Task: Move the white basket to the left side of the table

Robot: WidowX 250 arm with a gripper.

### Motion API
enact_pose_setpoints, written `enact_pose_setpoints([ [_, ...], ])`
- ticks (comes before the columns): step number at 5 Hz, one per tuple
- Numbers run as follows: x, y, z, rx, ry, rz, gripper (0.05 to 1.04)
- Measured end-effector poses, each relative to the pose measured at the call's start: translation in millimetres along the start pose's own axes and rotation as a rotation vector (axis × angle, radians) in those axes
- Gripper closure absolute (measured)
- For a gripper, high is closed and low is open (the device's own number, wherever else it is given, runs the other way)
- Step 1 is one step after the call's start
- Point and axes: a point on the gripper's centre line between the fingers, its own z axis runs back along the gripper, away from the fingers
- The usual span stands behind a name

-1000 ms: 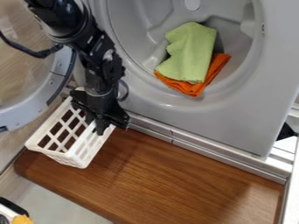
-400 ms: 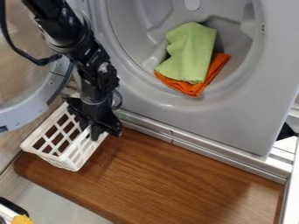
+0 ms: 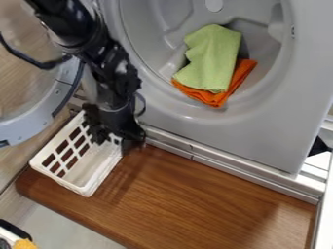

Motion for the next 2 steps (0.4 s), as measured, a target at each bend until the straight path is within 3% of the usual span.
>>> enact_pose_setpoints([
  [1,0.0,-0.7,16.2,-0.051,0.0,0.036,0.07],
  [2,3.4,-3.0,31.4,-0.103,0.017,0.058,0.075],
])
